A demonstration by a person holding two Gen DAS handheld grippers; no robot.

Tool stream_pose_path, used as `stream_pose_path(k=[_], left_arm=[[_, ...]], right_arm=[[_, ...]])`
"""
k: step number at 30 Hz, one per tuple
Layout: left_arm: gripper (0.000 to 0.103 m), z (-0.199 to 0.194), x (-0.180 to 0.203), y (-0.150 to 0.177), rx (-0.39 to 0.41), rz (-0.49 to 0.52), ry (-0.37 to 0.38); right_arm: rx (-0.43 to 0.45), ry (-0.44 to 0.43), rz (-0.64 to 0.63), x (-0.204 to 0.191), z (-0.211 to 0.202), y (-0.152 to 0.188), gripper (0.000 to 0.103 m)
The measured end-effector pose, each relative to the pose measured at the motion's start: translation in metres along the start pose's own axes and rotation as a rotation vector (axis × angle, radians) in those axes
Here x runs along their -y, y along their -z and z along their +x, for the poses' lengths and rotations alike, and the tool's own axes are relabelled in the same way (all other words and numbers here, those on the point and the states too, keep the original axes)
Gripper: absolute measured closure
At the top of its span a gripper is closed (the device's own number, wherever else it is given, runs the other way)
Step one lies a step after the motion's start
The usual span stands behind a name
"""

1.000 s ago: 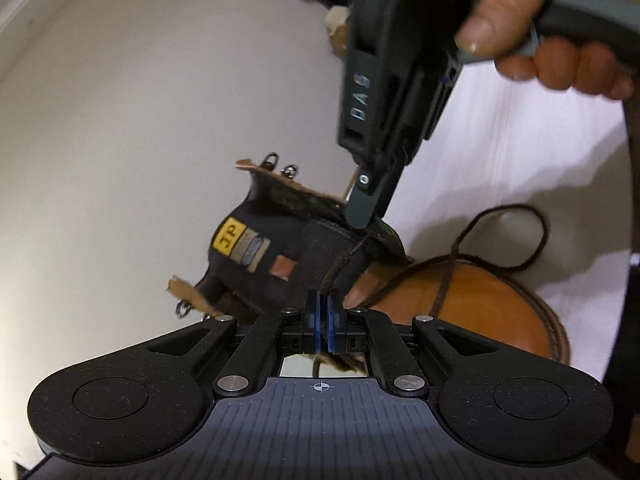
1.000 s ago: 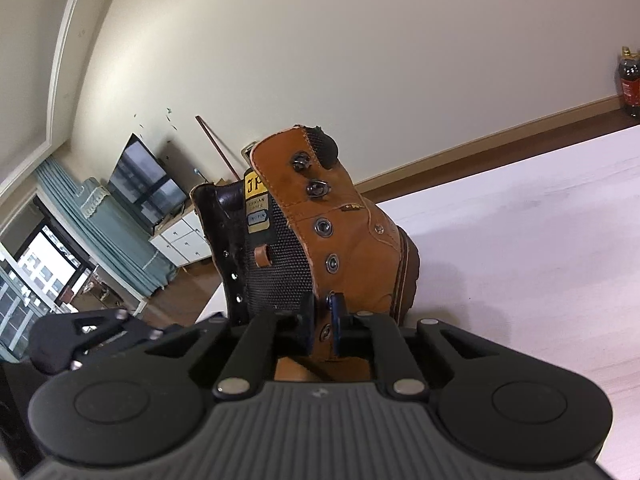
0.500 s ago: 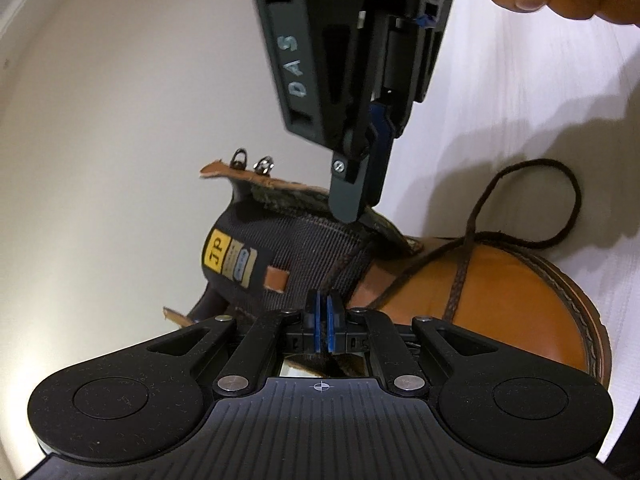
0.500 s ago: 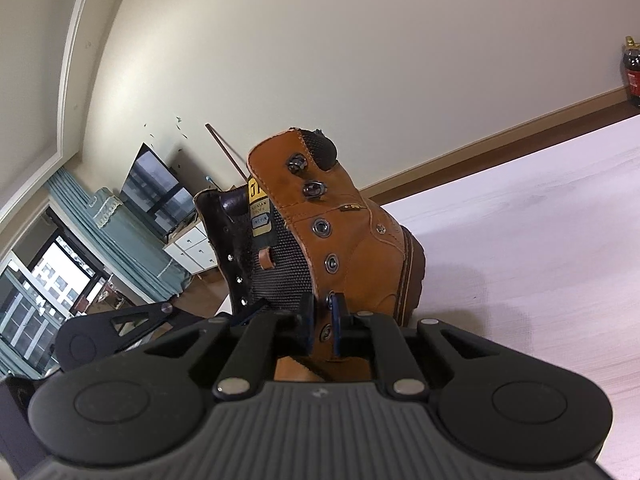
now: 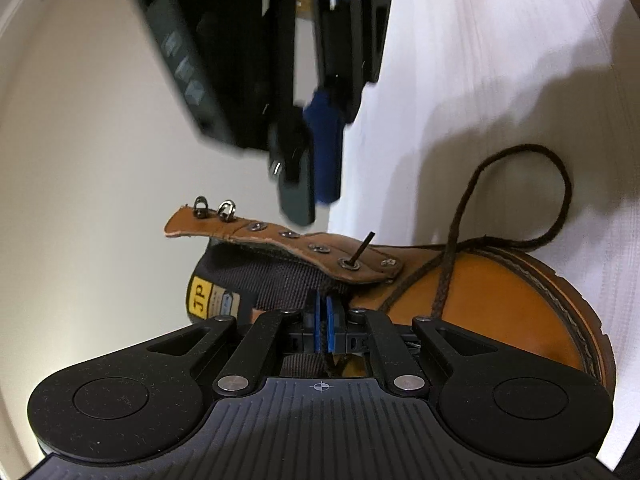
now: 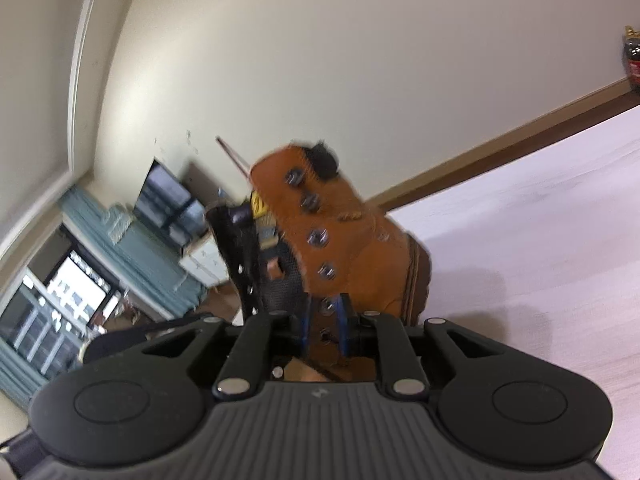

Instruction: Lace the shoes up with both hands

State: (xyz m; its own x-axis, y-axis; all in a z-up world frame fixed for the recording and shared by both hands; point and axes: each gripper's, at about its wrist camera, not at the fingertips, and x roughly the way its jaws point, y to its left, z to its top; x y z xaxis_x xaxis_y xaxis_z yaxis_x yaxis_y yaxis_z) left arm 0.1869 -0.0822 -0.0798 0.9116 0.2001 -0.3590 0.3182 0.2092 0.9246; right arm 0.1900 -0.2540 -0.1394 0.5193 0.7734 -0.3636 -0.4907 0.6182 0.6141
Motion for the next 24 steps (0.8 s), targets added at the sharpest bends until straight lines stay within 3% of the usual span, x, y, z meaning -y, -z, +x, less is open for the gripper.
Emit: stream_pose_path(k=[2, 5, 9, 12, 17, 19, 21, 24], left_arm=[[0.100, -0.002, -0.002, 0.003, 0.006, -0.008, 0.003], [0.100, -0.005, -0.004, 0.009, 0.022, -0.016, 0.021], [0.100, -0.009, -0.007, 0.014, 0.028, -0.031, 0.023], [0.100, -0.012, -0.009, 0.018, 0.027, -0.034, 0.023], [0.100, -0.019, -0.012, 0.025, 0.031, -0.040, 0.021], [0.100, -0.021, -0.014, 0.029, 0.033, -0.044, 0.020], [0.100, -0.024, -0.015, 0.032, 0.036, -0.049, 0.020], [0.097, -0.031, -0.021, 0.040, 0.045, -0.081, 0.024]], right_arm=[[-0.014, 0.001, -0.100, -0.002, -0.003, 0.005, 0.087], [-0.045, 0.097, -0.479, -0.028, -0.001, 0.019, 0.086], [-0.094, 0.160, -0.835, -0.056, 0.011, 0.035, 0.087], [-0.131, 0.173, -0.996, -0.070, 0.021, 0.041, 0.088], [-0.169, 0.207, -1.139, -0.078, 0.036, 0.049, 0.088], [-0.176, 0.201, -1.137, -0.078, 0.040, 0.048, 0.089], [-0.181, 0.190, -1.129, -0.077, 0.042, 0.048, 0.099], [-0.173, 0.229, -1.095, -0.074, 0.033, 0.047, 0.100]])
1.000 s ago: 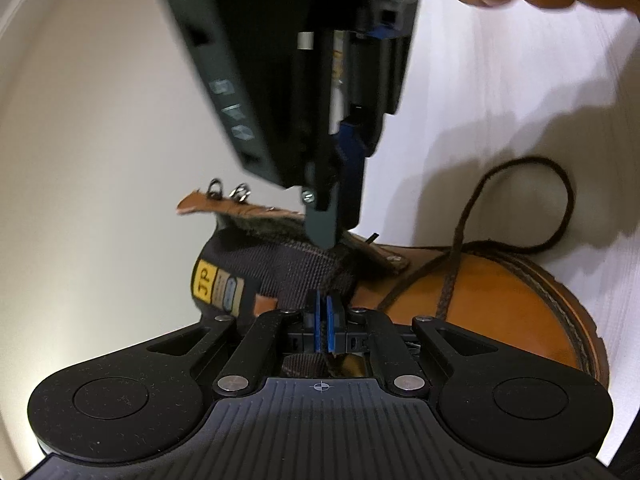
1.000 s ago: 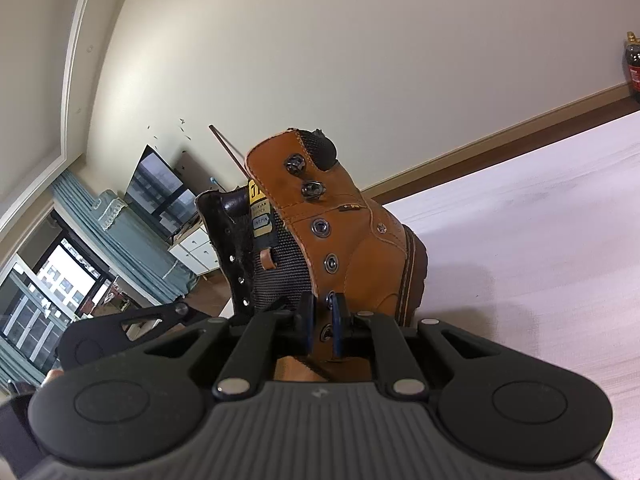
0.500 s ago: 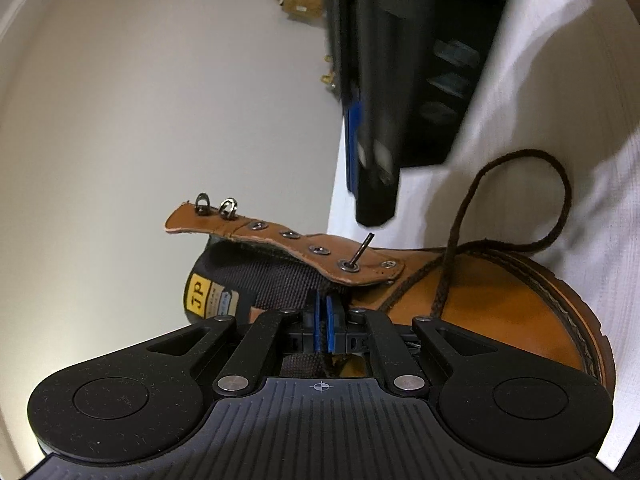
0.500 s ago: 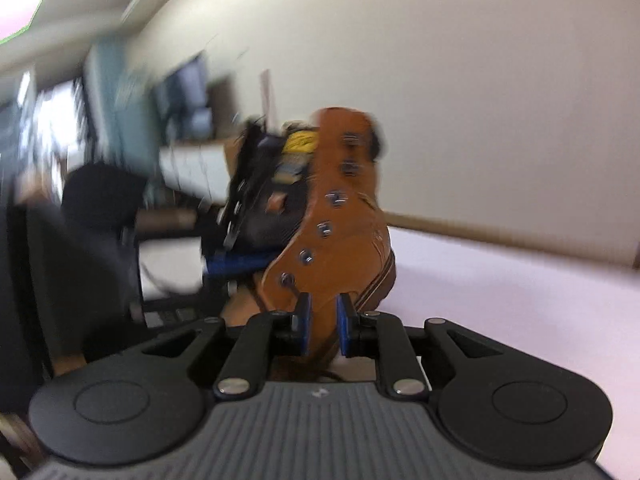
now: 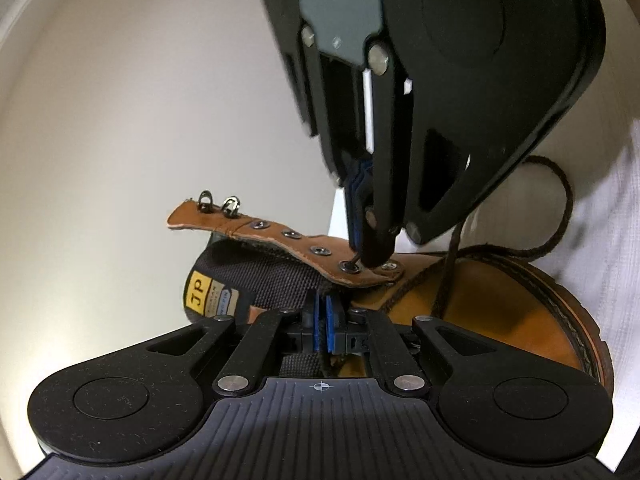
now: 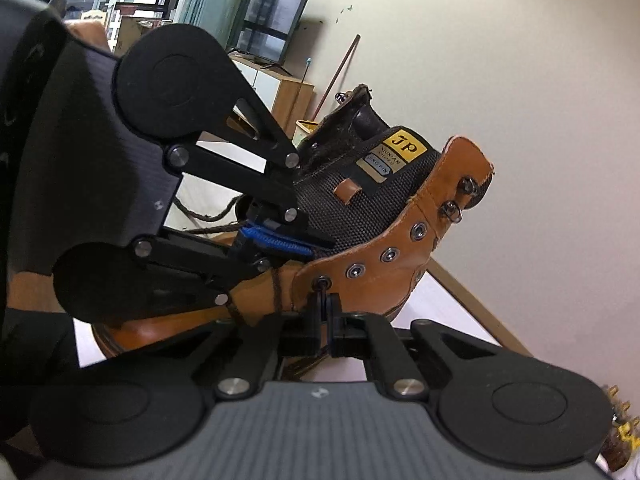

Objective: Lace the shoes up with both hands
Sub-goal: 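Pull the lace through the eyelet with the right gripper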

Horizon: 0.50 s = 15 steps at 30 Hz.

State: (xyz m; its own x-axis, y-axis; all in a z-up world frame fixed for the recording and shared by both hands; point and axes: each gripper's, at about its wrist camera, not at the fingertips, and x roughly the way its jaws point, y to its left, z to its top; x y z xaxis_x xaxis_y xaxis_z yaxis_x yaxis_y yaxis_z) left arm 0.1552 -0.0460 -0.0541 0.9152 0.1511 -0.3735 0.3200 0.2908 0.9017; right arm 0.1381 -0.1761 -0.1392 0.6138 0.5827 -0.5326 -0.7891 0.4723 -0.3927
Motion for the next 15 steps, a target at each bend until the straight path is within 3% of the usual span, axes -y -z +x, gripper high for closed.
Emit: stream_pose_path(k=[3, 8, 10, 12, 15], left_arm=[[0.074, -0.018, -0.018, 0.014, 0.023, -0.133, 0.053], [0.073, -0.060, -0.054, 0.068, 0.017, -0.466, 0.129], [0.069, -0.079, -0.065, 0.100, -0.012, -0.590, 0.114], [0.068, -0.087, -0.069, 0.109, -0.048, -0.672, 0.096], [0.067, -0.118, -0.075, 0.157, -0.177, -0.810, 0.037]], right_arm=[[-0.015, 0.032, 0.036, 0.003, -0.008, 0.005, 0.100], [-0.066, 0.145, 0.177, 0.020, -0.046, 0.033, 0.100], [-0.085, 0.210, 0.248, 0.025, -0.068, 0.048, 0.100], [-0.098, 0.260, 0.311, 0.025, -0.090, 0.060, 0.100], [-0.089, 0.290, 0.405, 0.021, -0.122, 0.075, 0.100]])
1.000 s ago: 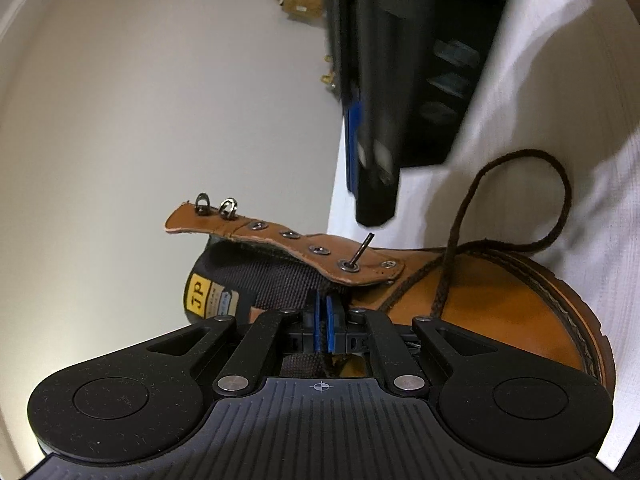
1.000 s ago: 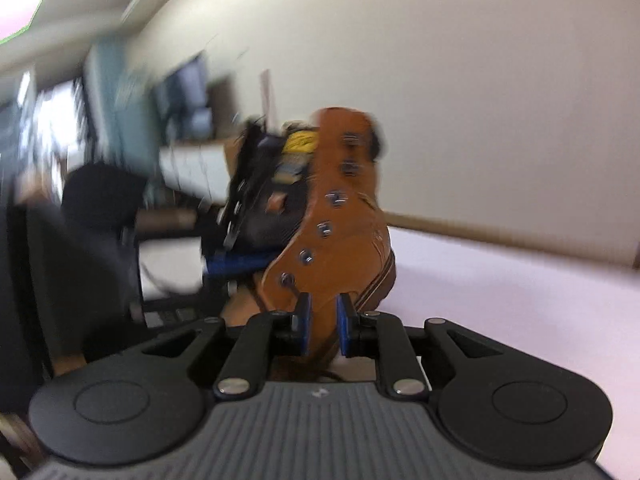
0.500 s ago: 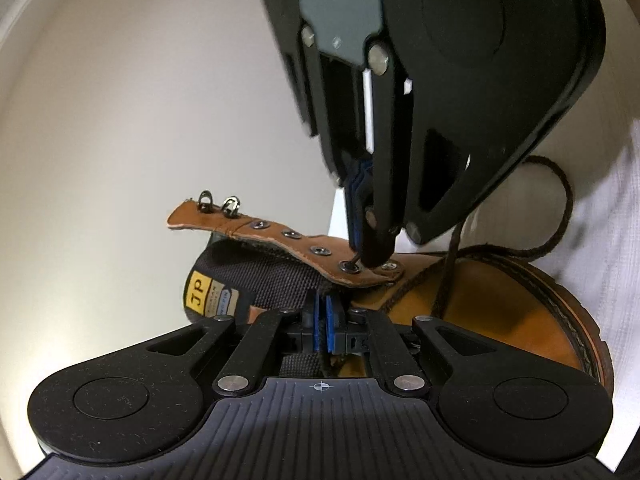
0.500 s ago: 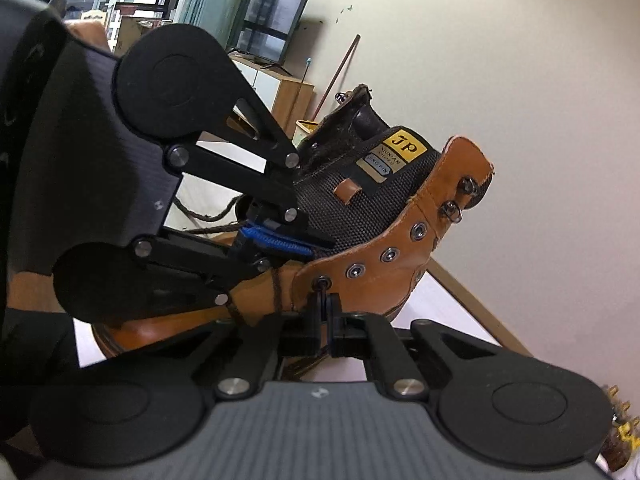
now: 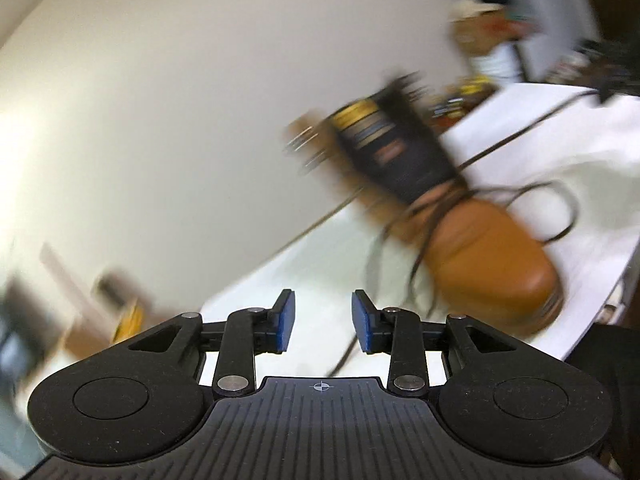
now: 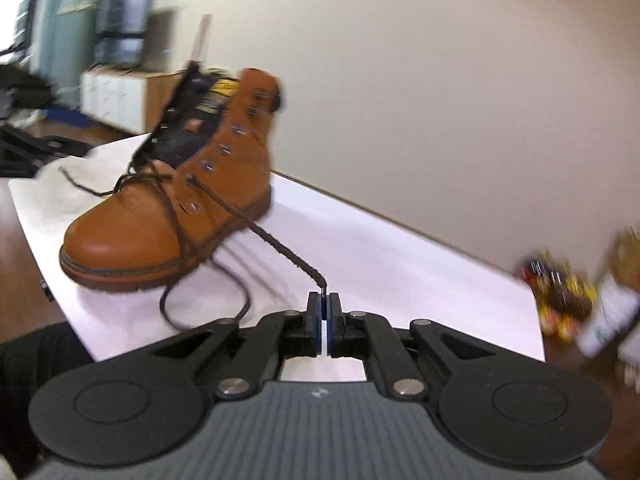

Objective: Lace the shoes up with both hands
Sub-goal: 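Pull the lace through the eyelet with the right gripper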

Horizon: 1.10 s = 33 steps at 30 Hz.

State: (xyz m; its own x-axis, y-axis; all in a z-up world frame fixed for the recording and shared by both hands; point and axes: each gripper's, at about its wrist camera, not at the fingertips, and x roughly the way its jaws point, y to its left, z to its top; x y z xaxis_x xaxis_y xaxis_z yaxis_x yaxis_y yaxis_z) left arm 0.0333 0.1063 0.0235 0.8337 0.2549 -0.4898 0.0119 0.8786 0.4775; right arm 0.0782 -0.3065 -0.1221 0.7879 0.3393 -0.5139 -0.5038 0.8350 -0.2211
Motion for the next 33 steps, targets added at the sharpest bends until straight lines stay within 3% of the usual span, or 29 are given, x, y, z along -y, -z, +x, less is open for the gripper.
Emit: stream_pose_path(k=[3, 5, 11, 16, 27, 33], left_arm=[[0.065, 0.006, -0.042, 0.019, -0.070, -0.024, -0.095], [0.064, 0.014, -0.048, 0.023, -0.104, -0.031, -0.132], [0.063, 0.003, -0.059, 0.047, -0.141, -0.056, -0.173], [0.061, -0.010, -0.053, 0.050, -0.084, -0.033, -0.127], [0.061, 0.045, -0.040, 0.031, 0.003, 0.053, 0.012], [0.059, 0.072, -0.045, 0.035, -0.035, 0.140, 0.077]], right_arm=[[0.011, 0.010, 0.041, 0.003, -0.019, 0.011, 0.100], [0.035, -0.005, 0.074, 0.000, -0.036, 0.020, 0.100], [0.068, -0.066, 0.118, -0.014, -0.035, 0.025, 0.100], [0.082, -0.106, 0.115, -0.027, -0.033, 0.024, 0.100], [0.085, -0.141, 0.126, -0.032, -0.041, 0.025, 0.100], [0.059, -0.157, 0.155, -0.028, -0.027, 0.019, 0.100]])
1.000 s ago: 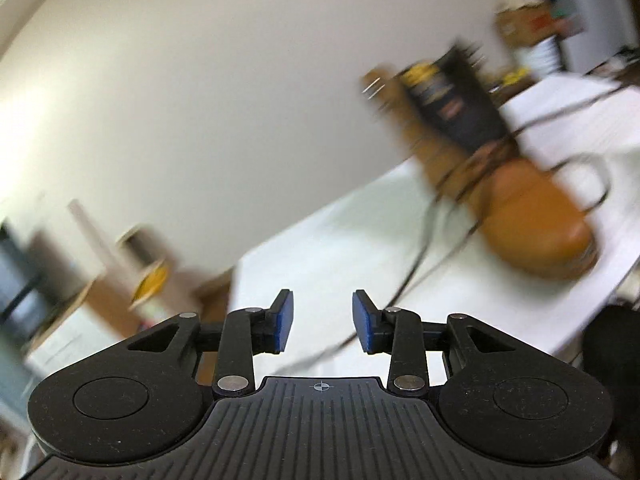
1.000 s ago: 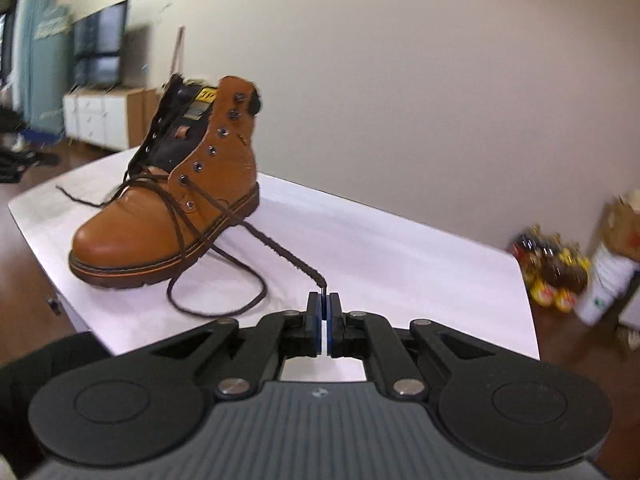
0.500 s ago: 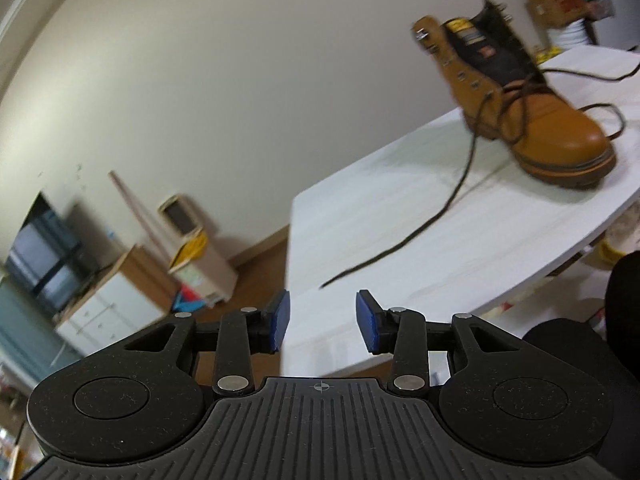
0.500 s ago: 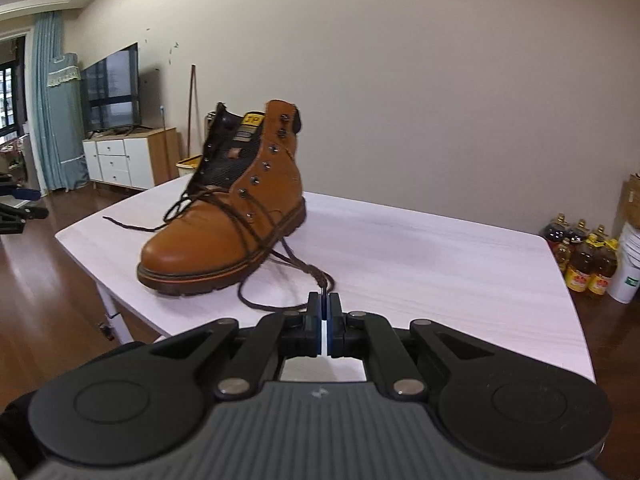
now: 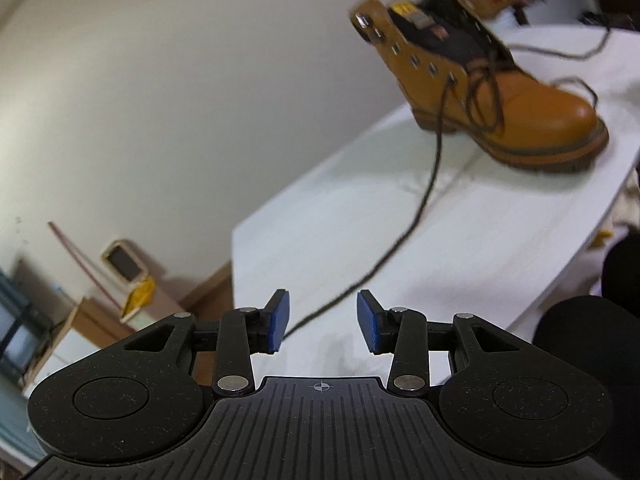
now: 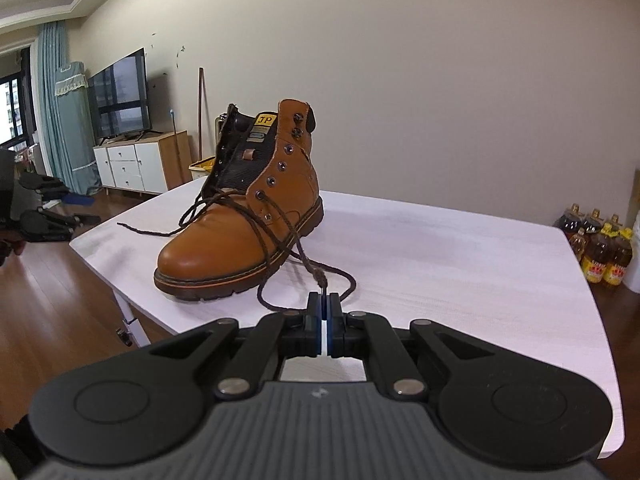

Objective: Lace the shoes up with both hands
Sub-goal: 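Pull the lace through the eyelet with the right gripper, then grasp the dangling lace end with the left gripper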

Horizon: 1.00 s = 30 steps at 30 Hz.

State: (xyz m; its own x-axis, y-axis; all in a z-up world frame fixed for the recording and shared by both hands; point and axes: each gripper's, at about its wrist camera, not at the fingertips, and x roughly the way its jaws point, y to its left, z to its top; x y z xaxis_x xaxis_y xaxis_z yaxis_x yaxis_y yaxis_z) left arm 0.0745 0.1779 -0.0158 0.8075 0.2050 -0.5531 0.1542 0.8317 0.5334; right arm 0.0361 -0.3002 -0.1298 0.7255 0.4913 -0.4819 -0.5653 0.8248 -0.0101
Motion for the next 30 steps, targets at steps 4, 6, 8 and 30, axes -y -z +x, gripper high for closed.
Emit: stream_pose_path(k=[4, 6, 8, 30], left_arm=[[0.057, 0.023, -0.014, 0.001, -0.024, 0.055, 0.083], [0.057, 0.034, -0.029, -0.001, -0.018, 0.029, 0.132], [0.058, 0.047, -0.047, -0.002, -0.032, 0.010, 0.193], [0.074, 0.130, -0.091, -0.044, -0.381, 0.253, 0.689]], right_arm=[[-0.023, -0.010, 0.027, 0.002, 0.015, -0.008, 0.100], [-0.032, -0.020, 0.040, 0.004, 0.025, -0.015, 0.100], [-0.044, -0.036, 0.062, 0.007, 0.040, -0.026, 0.100], [-0.477, -0.062, 0.261, 0.011, 0.112, -0.115, 0.100]])
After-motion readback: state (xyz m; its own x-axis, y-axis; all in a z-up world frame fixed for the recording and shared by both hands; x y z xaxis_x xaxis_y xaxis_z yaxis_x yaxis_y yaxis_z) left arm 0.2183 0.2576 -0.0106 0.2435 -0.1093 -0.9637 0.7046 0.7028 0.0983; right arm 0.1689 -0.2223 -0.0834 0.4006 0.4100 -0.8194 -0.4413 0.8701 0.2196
